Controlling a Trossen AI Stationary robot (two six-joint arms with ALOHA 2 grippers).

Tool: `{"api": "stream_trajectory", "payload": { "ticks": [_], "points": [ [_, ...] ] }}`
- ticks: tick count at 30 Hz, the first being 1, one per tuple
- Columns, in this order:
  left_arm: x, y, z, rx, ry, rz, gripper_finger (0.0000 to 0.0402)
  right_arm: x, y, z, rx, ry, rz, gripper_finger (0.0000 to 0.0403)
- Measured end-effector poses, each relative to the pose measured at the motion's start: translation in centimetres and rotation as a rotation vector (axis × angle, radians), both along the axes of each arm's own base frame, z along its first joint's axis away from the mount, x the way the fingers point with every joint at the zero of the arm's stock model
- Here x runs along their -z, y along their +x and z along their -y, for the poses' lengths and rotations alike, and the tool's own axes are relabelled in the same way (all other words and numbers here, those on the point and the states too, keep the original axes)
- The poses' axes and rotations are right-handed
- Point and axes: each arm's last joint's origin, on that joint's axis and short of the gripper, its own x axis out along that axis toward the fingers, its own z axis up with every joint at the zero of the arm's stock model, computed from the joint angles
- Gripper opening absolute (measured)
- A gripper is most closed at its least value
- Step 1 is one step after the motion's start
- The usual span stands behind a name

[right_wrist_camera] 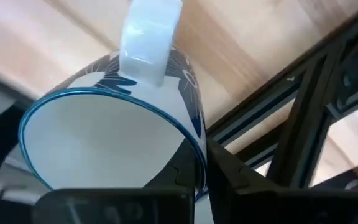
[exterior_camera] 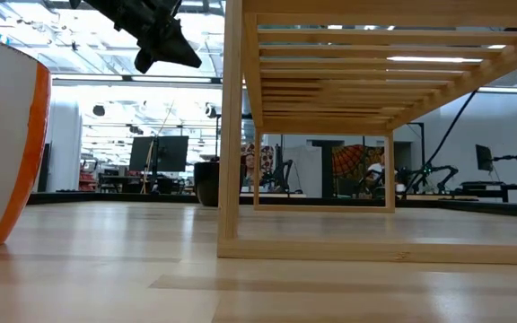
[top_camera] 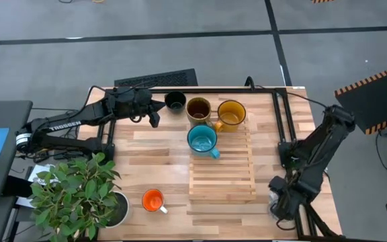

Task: Place coffee mugs
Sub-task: Put the white blue mug on the shelf

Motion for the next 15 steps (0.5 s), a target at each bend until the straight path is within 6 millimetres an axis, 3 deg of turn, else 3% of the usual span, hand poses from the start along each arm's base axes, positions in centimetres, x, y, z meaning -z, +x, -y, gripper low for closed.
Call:
{"api": "stream_trajectory", "payload": {
  "ticks": [6,11,15],
  "points": [
    [0.0,0.0,0.0,0.001,0.003,-0.002,0.0,-4.9,-1.0,1.5,-0.059,0.194,0.14,0.0036],
    [0.0,0.0,0.0,0.0,0.004,-0.001,0.0,-10.9,-1.4,3.4,-0.048,0.403,0.324,0.0036],
    [0.0,0.0,0.0,0.0,0.004,0.0,0.0,-16.1,-0.6,5.7,0.008,0.452,0.567,0.0036]
  ]
}}
